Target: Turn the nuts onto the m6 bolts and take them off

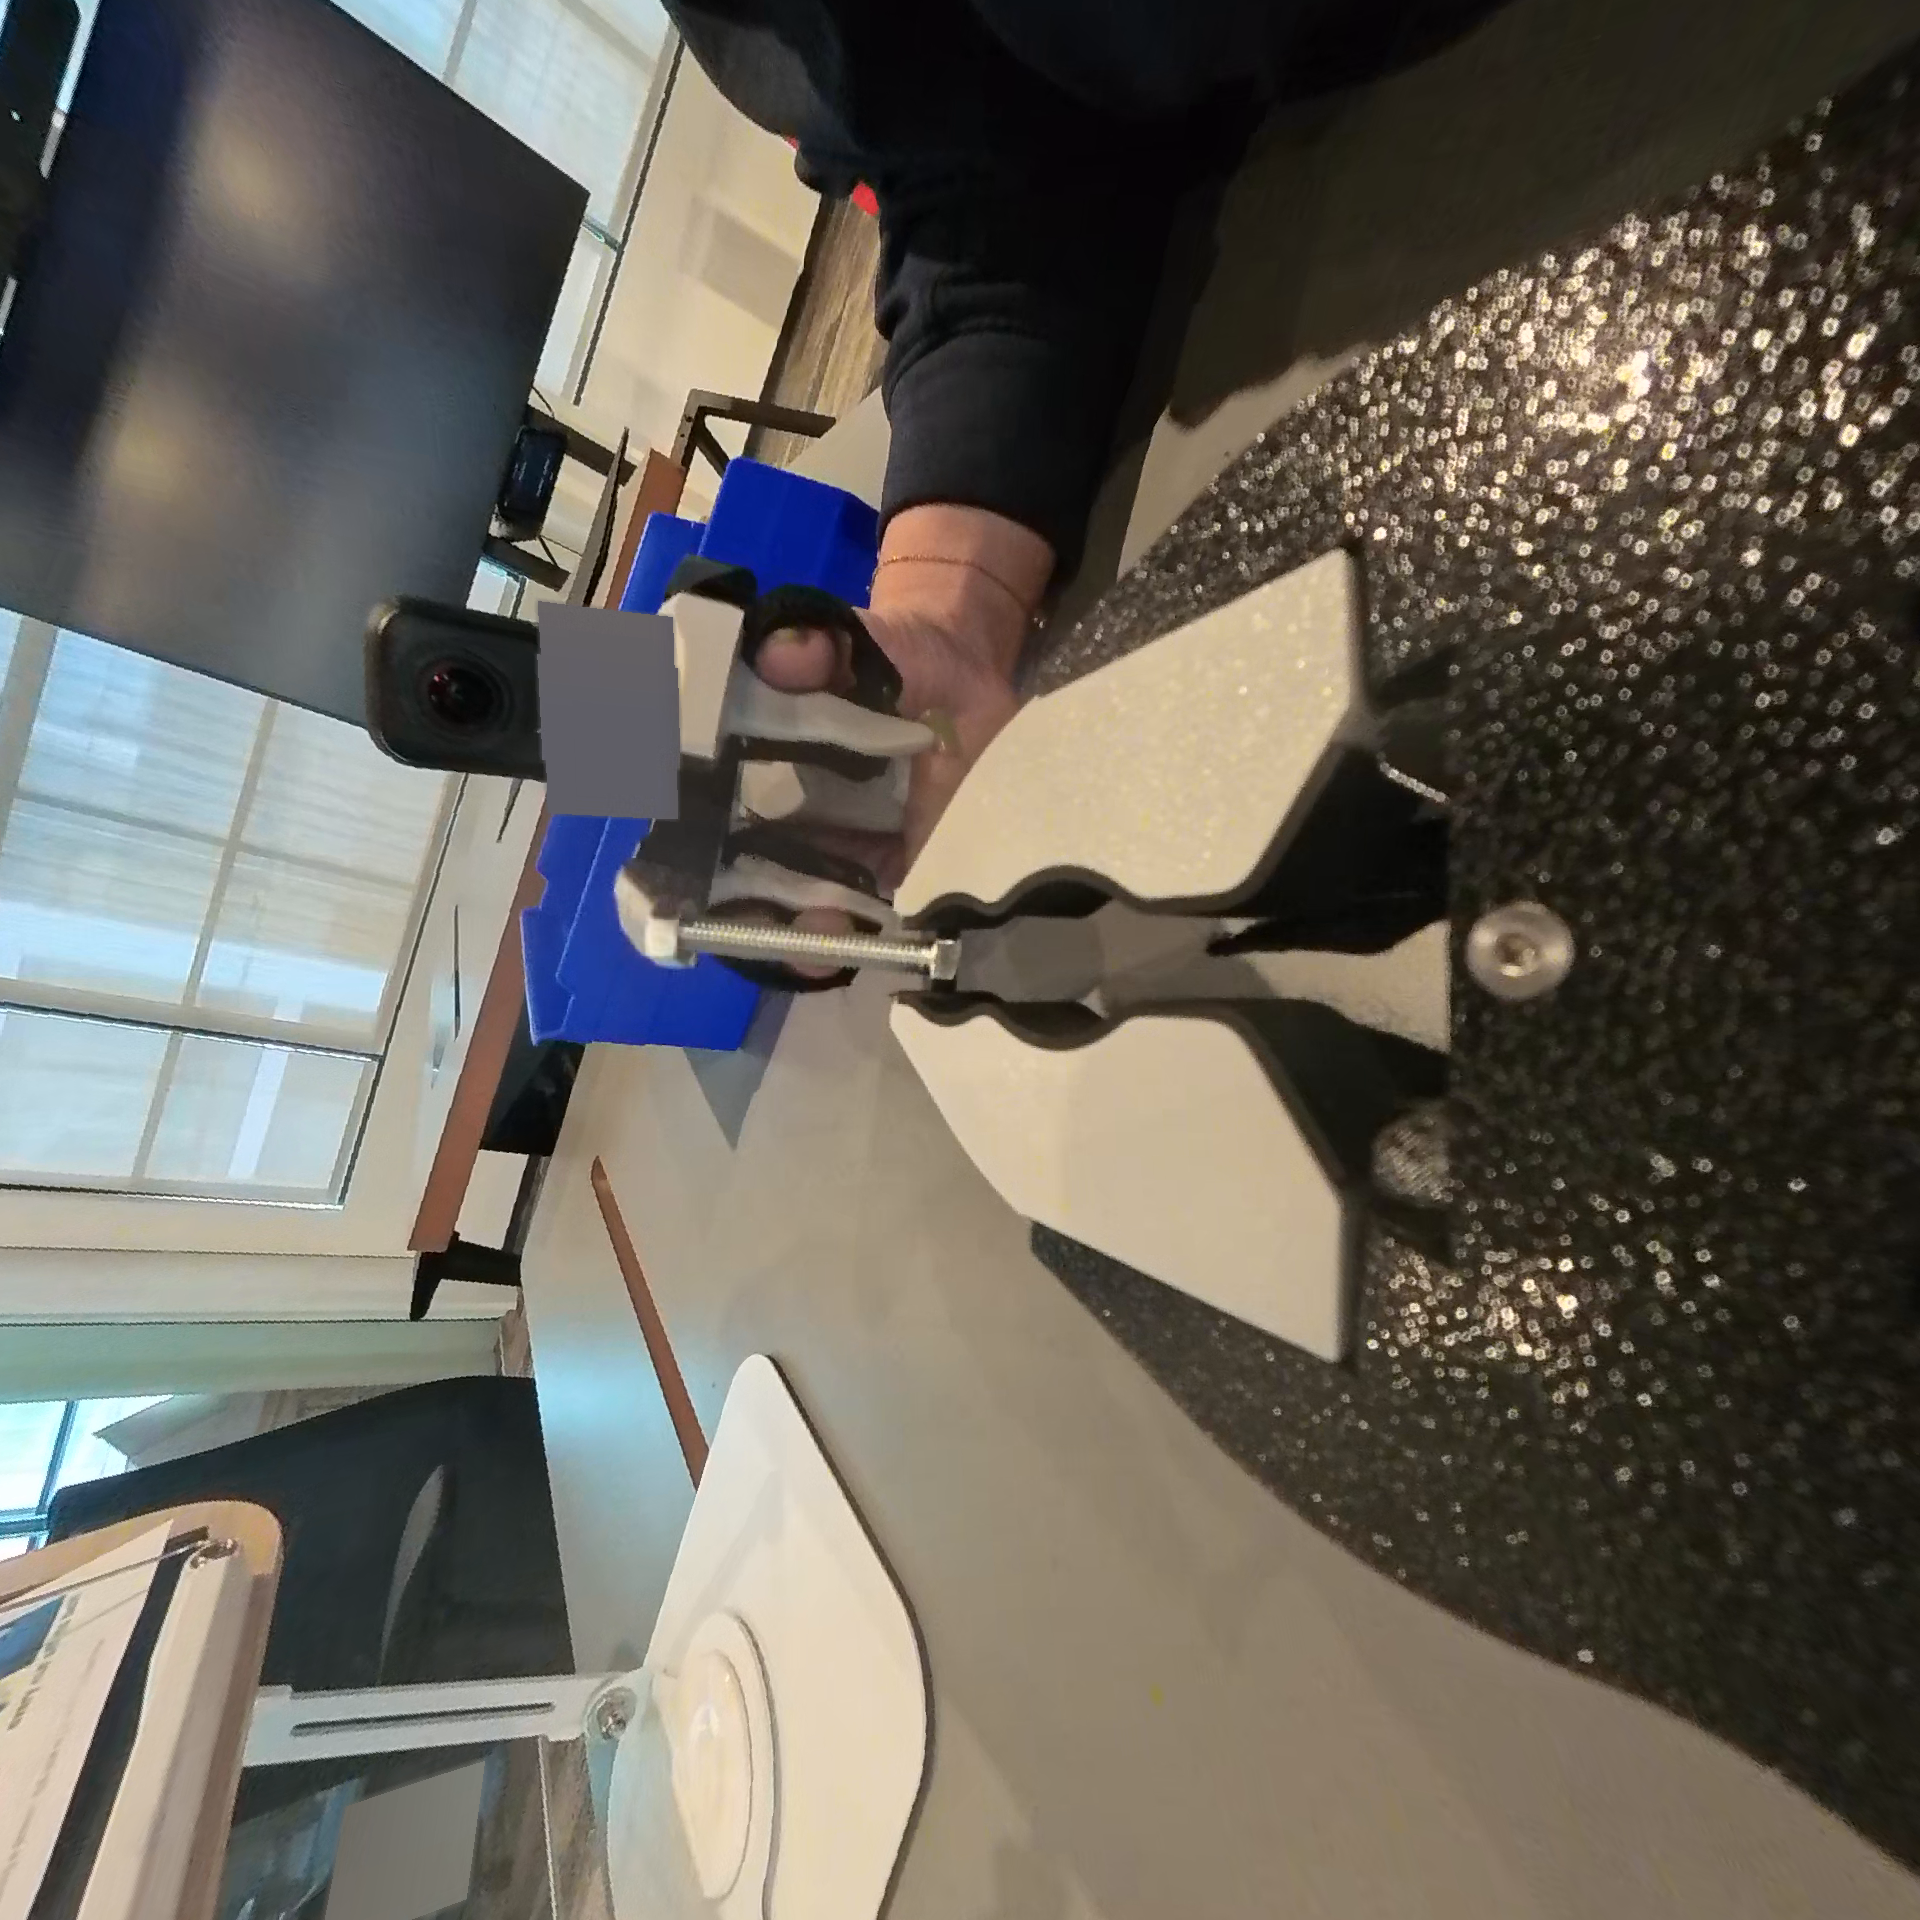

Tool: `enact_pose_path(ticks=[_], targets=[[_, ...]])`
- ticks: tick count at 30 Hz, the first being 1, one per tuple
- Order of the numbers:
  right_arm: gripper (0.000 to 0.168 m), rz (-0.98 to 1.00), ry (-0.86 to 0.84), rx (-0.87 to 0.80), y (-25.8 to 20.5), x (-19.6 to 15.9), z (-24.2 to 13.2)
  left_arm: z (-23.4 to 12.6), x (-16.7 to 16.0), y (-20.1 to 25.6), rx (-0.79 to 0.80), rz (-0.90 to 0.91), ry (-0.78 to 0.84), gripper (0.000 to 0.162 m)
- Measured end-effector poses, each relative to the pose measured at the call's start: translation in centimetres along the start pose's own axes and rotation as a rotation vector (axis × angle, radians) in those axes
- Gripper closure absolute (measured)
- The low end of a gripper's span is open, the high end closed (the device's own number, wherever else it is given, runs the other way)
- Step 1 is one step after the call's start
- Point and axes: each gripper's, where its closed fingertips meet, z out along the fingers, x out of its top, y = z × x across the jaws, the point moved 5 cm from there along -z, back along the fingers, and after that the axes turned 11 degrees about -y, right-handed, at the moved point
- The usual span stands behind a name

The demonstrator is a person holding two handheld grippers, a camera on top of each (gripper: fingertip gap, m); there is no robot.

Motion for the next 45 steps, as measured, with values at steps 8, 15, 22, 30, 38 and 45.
enact_pose_path(ticks=[8, 15, 22, 30, 38, 45], targets=[[0.145, -0.015, 0.009, -0.038, 0.22, 0.11, -0.24, 0.05, -0.05, 0.04, -0.002, 0.002, -0.005, 0.151], [0.148, -0.014, -0.006, 0.014, -0.16, -0.01, -0.24, 0.01, -0.06, 0.00, -0.002, -0.001, -0.003, 0.151], [0.141, -0.029, 0.007, -0.065, 0.32, 0.09, -0.24, 0.11, -0.12, 0.08, -0.004, 0.004, -0.012, 0.151], [0.144, -0.015, 0.008, -0.030, 0.30, 0.11, -0.64, 0.13, -0.15, 0.08, -0.007, 0.003, -0.016, 0.151], [0.150, -0.026, -0.018, 0.014, -0.17, -0.12, -0.40, 0.07, -0.14, 0.05, -0.008, -0.001, -0.014, 0.151], [0.140, -0.030, -0.033, -0.052, 0.32, -0.29, -0.15, 0.15, -0.19, 0.09, -0.007, 0.003, -0.021, 0.151]])
